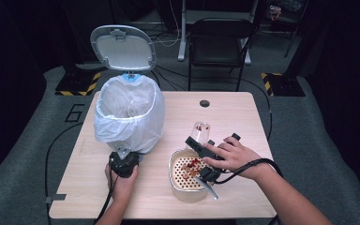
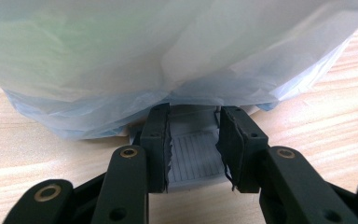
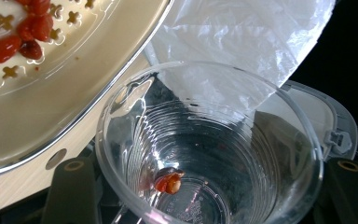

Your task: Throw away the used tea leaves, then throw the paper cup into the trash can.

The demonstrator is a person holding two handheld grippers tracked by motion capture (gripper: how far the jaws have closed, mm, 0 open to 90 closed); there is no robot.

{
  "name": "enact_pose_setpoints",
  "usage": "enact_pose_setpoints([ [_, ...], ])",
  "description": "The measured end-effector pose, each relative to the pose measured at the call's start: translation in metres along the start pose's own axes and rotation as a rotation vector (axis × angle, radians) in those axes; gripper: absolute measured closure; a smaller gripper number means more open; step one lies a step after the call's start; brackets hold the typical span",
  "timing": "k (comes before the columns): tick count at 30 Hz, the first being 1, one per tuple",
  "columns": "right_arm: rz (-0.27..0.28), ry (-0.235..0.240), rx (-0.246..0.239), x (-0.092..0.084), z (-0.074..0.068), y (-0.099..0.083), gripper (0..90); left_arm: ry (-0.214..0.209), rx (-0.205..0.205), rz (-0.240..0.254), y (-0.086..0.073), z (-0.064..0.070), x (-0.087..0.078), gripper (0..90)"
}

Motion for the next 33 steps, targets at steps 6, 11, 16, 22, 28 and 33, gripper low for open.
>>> enact_pose_setpoints([
  [6, 0.036, 0.041, 0.077, 0.000, 0.010, -0.001, 33.2, -0.001, 0.000, 0.000, 0.000, 0.000, 0.000, 63.9],
  [11, 0.080, 0.131, 0.218, 0.001, 0.018, -0.005, 33.8, 0.012, 0.000, 0.021, 0.002, -0.001, 0.000, 63.9],
  [16, 0.097, 0.217, 0.425, 0.005, 0.021, -0.015, 33.9, -0.010, -0.025, 0.023, 0.001, 0.002, 0.001, 63.9],
  [22, 0.116, 0.335, 0.622, 0.013, 0.020, -0.032, 34.0, -0.001, 0.001, 0.000, 0.000, 0.000, 0.000, 63.9],
  [28, 0.123, 0.409, 0.805, 0.019, 0.018, -0.046, 33.8, -0.001, 0.001, -0.001, 0.000, 0.000, 0.000, 64.0],
  [33, 0.151, 0.457, 0.932, 0.023, 0.020, -0.053, 33.7, -0.001, 0.001, -0.001, 0.000, 0.000, 0.000, 63.9],
])
Point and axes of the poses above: each handheld gripper's, and its own axes: x roughly forward along the jaws, y roughly out of its top, z roughly to its right, the point moved 6 cm from there along x, roughly forward along the jaws, and after that the axes turned 12 degrees about -z, right-handed, at the moved point
